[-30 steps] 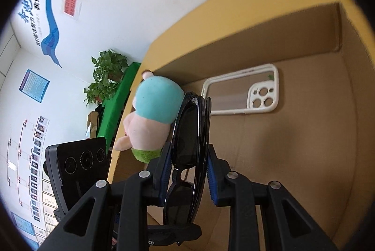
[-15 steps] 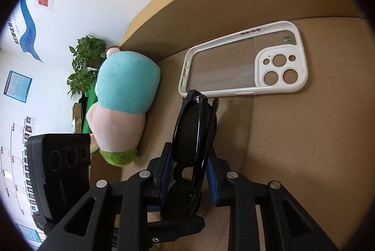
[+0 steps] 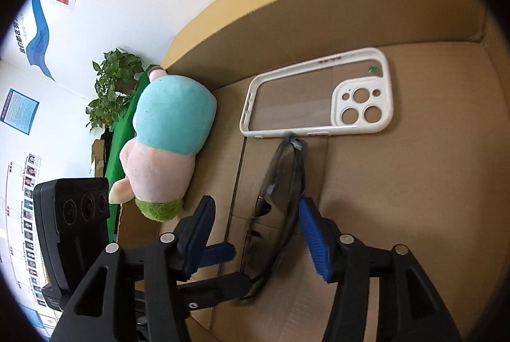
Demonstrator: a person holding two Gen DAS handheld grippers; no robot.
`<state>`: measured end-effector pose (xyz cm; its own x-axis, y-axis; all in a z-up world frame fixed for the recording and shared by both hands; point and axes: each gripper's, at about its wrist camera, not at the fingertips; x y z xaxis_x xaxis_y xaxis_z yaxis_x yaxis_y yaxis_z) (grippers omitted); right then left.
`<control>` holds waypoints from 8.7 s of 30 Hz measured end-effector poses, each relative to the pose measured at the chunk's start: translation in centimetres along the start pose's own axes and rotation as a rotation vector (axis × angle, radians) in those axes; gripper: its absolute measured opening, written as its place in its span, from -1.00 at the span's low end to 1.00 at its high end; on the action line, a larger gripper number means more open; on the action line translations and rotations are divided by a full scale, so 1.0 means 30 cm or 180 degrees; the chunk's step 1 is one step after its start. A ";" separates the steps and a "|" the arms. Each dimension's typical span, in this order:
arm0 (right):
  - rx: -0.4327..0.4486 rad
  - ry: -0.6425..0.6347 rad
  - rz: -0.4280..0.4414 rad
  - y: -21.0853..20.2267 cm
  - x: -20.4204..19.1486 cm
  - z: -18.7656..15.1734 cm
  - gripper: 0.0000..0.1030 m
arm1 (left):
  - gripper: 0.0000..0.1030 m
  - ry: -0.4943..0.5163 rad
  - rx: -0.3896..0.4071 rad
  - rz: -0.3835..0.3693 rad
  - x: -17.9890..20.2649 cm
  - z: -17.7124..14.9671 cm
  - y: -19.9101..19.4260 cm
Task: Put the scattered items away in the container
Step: 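Lower the sunglasses into the box with the right tool, then open the right tool and withdraw it from the box, then move the right tool to the pink pen and grasp its end, then lift the pink pen with the right tool and carry it over the box, then lower the pen into the box and open the right tool, then grasp the white earbuds case on the table with the left tool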
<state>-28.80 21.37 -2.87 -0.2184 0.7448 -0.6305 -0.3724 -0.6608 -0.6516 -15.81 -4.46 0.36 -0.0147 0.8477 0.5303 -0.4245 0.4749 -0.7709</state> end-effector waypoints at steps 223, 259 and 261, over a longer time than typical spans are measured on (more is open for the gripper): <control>0.0539 -0.0855 -0.1251 -0.468 -0.046 -0.326 0.21 | 0.65 0.0759 0.1050 0.0248 0.359 0.082 -0.139; 0.0708 -0.1064 -0.0581 -0.543 -0.229 -0.808 0.30 | -0.08 0.0858 0.0798 0.1520 -0.073 -0.636 -0.227; 0.0669 -0.1066 -0.0543 -0.532 -0.229 -0.814 0.30 | -0.08 0.0951 0.0767 0.1458 -0.060 -0.656 -0.220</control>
<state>0.67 24.55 1.55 -0.4057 0.8536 -0.3268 -0.5966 -0.5182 -0.6128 4.83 -4.46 -2.44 -0.0043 0.9999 0.0135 -0.6290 0.0078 -0.7774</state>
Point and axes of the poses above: each gripper's, at about its wrist camera, not at the fingertips, and y roughly the way its jaws point, x to its right, z to its top, and after that the axes turned 10 degrees about x, right-handed
